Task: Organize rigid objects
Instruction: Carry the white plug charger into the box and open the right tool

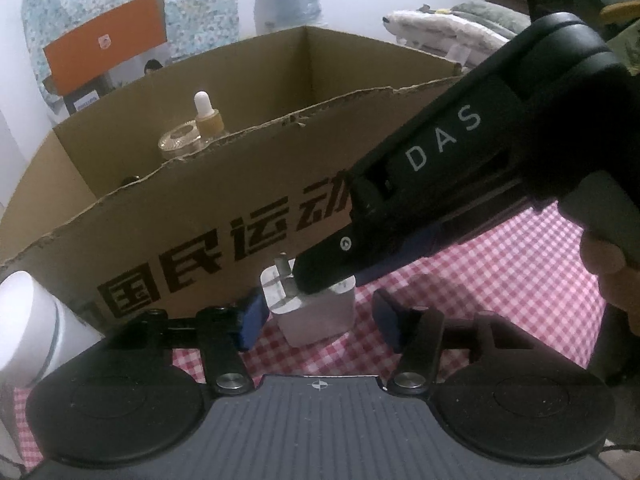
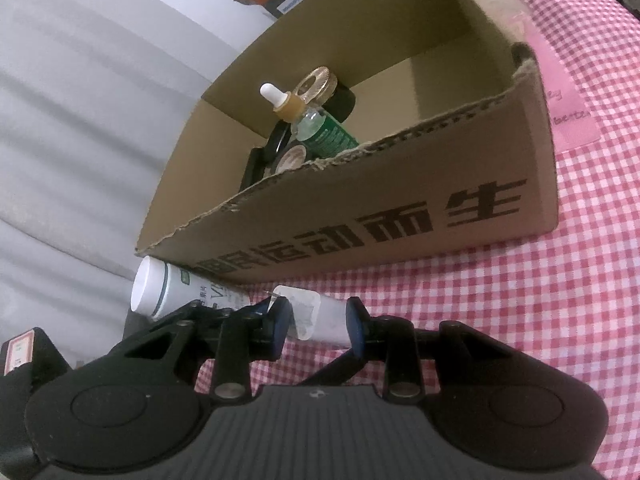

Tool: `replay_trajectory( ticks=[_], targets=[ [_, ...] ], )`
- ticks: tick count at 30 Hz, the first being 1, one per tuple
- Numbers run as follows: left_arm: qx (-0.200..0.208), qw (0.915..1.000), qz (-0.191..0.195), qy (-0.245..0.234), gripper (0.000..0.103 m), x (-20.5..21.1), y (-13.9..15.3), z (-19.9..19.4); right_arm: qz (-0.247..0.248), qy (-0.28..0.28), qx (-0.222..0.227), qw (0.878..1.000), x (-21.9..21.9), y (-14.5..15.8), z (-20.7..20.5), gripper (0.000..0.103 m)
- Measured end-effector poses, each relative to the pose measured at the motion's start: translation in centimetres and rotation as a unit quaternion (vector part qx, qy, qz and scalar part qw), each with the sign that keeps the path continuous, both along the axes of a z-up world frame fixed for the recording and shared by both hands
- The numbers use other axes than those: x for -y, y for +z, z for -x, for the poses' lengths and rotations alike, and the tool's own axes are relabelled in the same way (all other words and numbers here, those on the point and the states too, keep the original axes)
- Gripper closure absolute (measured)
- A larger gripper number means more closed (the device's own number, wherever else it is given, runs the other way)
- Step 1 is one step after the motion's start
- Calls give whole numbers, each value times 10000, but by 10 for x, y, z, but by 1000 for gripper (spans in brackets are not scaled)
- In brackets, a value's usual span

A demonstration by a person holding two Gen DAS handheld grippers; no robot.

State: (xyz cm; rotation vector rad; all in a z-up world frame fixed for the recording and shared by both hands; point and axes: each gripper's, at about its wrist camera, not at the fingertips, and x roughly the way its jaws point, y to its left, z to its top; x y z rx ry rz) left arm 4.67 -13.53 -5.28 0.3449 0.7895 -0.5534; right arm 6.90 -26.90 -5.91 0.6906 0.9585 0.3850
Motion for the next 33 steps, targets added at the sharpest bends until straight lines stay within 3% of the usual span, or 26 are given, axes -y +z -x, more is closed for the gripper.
replay_trajectory(
  ticks=[5, 22, 26, 33],
  targets=[
    [-50, 9999, -10, 126, 56, -1, 0, -6, -43, -40, 10, 10000, -1, -1, 0, 68],
    [-2, 9995, 218, 218, 58, -7, 18, 10, 186, -74, 218, 9996, -9, 12, 13, 69],
    [192, 9989, 348, 249, 58, -12, 40, 21, 213, -42, 428, 9988, -10, 31, 24, 69],
    [761, 9945, 629, 353, 58, -16, 90, 24, 445, 121, 1234, 9913, -12, 91, 36, 69]
  ],
)
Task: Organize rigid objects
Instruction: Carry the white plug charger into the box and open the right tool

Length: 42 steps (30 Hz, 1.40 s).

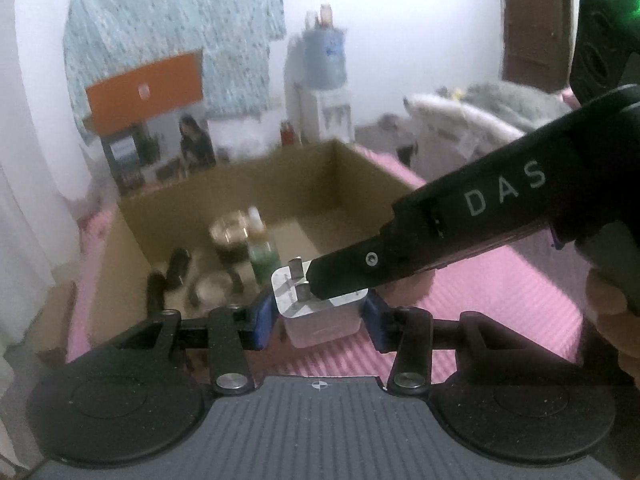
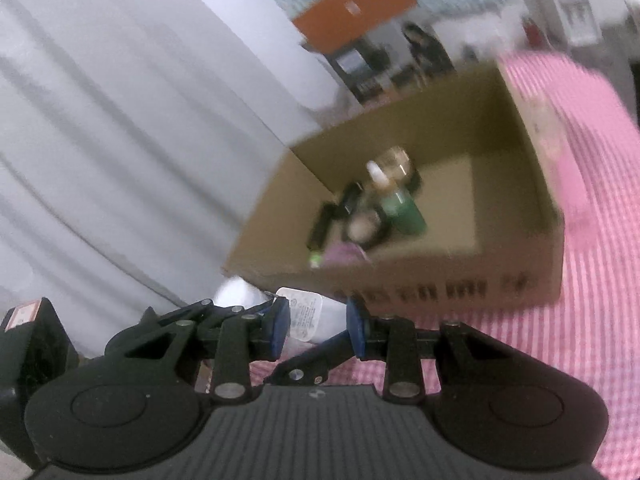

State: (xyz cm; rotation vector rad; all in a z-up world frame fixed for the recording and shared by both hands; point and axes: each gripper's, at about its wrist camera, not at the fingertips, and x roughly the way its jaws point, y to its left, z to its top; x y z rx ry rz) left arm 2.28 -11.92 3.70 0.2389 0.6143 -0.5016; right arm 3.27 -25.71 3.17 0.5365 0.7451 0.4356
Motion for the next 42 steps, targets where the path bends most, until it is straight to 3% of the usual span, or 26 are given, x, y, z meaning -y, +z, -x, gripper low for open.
replay_trajectory(
  ticks=[5, 10, 22, 27, 36, 42],
  targets=[
    [-105, 9996, 262, 76, 58, 7, 20, -31, 198, 60, 325, 9993, 4, 30, -18, 69],
    [-600, 9974, 376, 142, 58, 16, 15, -71, 275, 80, 186, 9994, 16, 38, -53, 68],
    [-1798, 9827, 250, 368, 58, 29, -37, -129, 488, 308, -922, 9941, 30, -15, -132, 69],
    [-2150, 9751, 271, 474, 58, 32, -50, -140, 764, 421, -1110, 9900, 25, -29, -145, 68],
    [-2354, 9701, 403, 440, 56, 34, -55, -146, 1177, 558, -1034, 9861, 14, -34, -153, 69],
    [-2148, 9756, 291, 361, 50, 36, -48, -139, 1223, 506, -905, 9871, 14, -31, -150, 69]
  ],
)
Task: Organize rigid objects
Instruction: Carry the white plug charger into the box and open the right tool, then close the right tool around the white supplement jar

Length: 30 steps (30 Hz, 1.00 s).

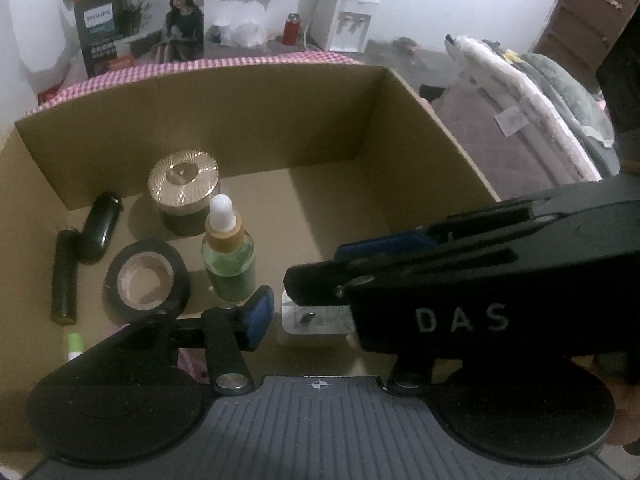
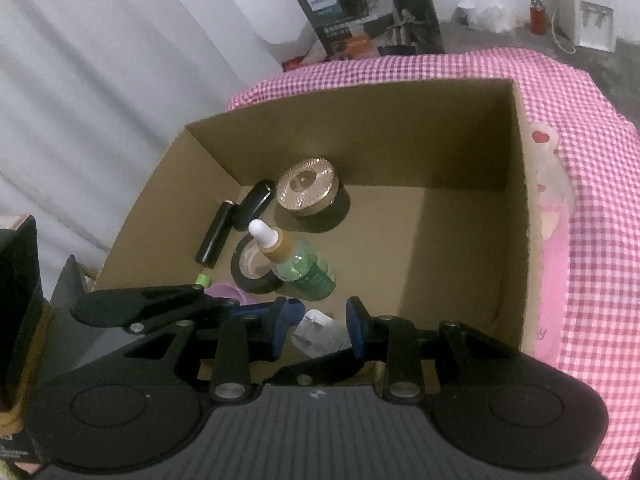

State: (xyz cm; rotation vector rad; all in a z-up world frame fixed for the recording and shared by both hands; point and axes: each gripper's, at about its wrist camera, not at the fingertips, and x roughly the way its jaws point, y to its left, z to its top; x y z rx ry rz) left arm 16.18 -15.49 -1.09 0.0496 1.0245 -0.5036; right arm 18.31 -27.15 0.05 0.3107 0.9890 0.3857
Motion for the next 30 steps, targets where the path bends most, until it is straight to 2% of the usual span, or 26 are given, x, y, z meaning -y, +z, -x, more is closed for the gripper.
replay_trajectory(
  ticks=[7, 9, 13, 15, 19, 24, 27, 30],
  targets=[
    [502, 9987, 63, -60, 40, -10, 27, 25, -274, -255, 481, 9981, 13, 24, 29, 65],
    [697, 9975, 58, -138, 37, -14, 37, 40, -444, -409, 685, 9958, 20, 33, 47, 48],
    [1019, 9945, 41, -228, 34, -34, 53, 71, -650, -630, 1145, 9893, 25, 49, 88, 42],
    [1152, 9932, 32, -193, 31, -45, 60, 87, -795, -695, 1283, 9861, 25, 51, 106, 34],
    [1474, 9891, 31, -47, 17, -71, 72, 119, -1023, -685, 1361, 9830, 16, 50, 133, 26],
    [1727, 9844, -37, 325, 8, -103, 75, 143, -1200, -537, 1364, 9819, -11, 44, 152, 7],
    [1882, 9804, -170, 551, 6, -116, 70, 146, -1231, -345, 1304, 9832, -32, 40, 150, 6],
    [1871, 9787, -414, 743, 6, -124, 57, 139, -1282, -194, 1126, 9851, -54, 34, 139, 6]
  ],
)
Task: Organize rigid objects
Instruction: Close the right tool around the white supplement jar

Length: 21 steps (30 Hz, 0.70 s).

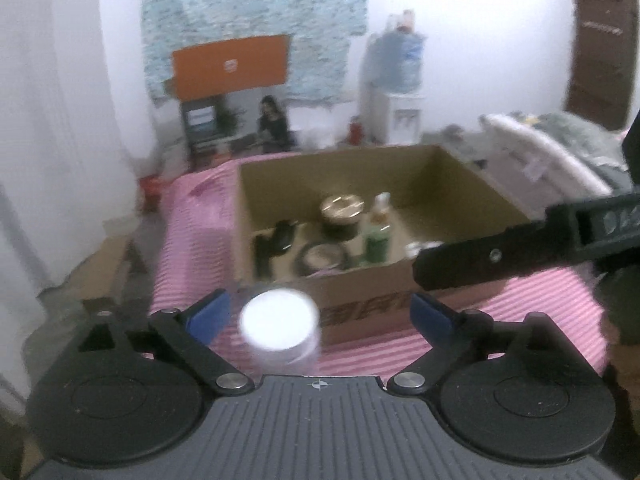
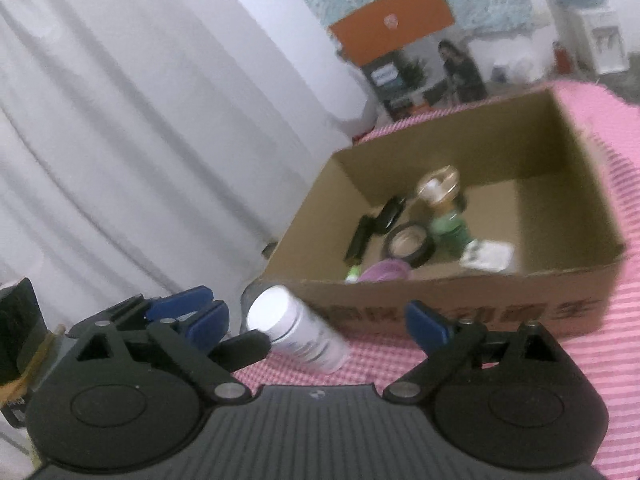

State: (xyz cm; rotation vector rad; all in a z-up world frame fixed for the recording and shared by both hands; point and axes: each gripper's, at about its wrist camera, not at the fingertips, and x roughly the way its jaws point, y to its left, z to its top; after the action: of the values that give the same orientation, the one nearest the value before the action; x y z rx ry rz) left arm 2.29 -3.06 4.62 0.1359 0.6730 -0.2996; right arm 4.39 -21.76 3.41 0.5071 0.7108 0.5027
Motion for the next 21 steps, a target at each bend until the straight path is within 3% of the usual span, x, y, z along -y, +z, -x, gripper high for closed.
replay_trajectory(
  ticks=[7, 12, 21],
  targets=[
    [-268, 9987, -312, 295, 9, -11, -36, -29, -95, 234, -329, 9991, -39, -13, -30, 6],
    [-397, 9983, -263, 338, 12, -14, -48, -43, -106, 281, -595, 9978, -58, -25, -48, 12],
    [-542, 9978, -226, 322, 29, -15, -58, -46, -85, 275, -842, 9960, -73, -39, -64, 24]
  ],
)
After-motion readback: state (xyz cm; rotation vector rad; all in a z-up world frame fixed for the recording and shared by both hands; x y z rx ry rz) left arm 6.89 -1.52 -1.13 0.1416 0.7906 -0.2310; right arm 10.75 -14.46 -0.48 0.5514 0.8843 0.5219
